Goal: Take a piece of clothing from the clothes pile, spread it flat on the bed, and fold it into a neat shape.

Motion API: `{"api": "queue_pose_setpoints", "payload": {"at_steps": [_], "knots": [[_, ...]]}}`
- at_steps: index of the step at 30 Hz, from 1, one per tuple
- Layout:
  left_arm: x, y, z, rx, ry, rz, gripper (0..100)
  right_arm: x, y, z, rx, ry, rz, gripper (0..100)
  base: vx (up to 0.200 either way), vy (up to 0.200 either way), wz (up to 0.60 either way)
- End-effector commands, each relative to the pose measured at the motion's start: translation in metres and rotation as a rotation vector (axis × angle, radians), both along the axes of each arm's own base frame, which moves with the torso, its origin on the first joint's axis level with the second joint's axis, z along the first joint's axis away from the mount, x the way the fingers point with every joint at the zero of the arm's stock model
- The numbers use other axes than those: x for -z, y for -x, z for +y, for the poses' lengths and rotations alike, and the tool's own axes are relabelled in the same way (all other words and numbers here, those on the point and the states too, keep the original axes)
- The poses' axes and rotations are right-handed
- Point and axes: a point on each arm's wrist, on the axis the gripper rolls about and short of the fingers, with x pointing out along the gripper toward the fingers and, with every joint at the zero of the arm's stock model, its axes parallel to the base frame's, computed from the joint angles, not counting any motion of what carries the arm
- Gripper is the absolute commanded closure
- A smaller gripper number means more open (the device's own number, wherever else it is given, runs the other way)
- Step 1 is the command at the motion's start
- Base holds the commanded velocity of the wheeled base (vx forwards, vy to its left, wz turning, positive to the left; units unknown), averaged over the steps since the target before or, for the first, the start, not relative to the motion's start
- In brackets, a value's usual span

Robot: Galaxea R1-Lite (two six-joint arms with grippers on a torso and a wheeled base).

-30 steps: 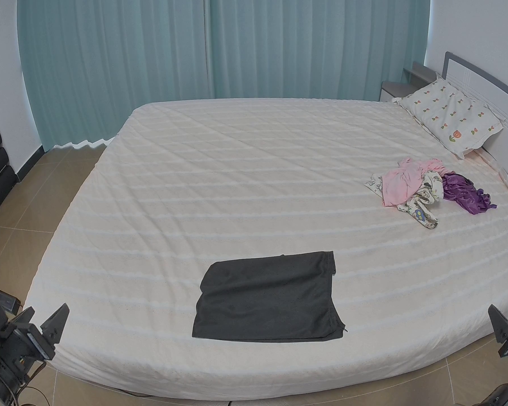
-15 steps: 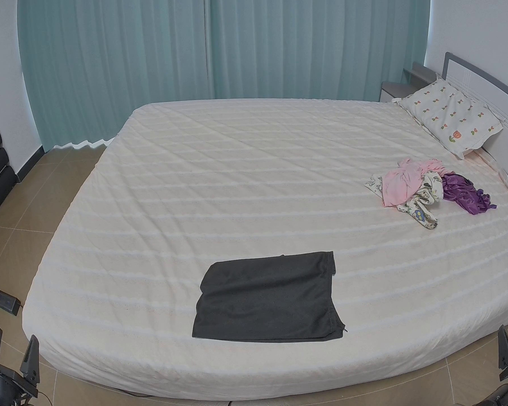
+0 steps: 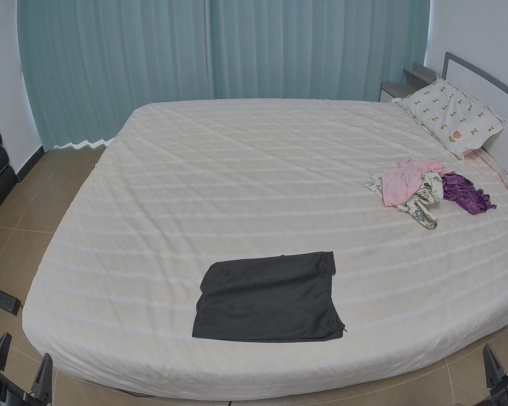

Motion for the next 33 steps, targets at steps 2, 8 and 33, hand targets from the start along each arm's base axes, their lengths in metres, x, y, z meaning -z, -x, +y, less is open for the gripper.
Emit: {"api": "queue_pose_setpoints", "payload": {"at_steps": [2,8,33], "knots": [[0.0045,0.0001,-0.0002,0.005,-0.003,0.0,0,0.0004,0.001,-0.0003,0.014,0.01,-0.008,0,0.0,0.0,0.0],[0.0041,0.0002,-0.0002,0.005,-0.004,-0.002,0,0.0005,0.001,-0.0027,0.122,-0.029,-0.006,0,0.0,0.0,0.0],[0.0041,0.0002,-0.0003,0.008,-0.004,-0.002,0,-0.0001,-0.0011,-0.0013,0.062,0.043,-0.063,0,0.0,0.0,0.0]]}}
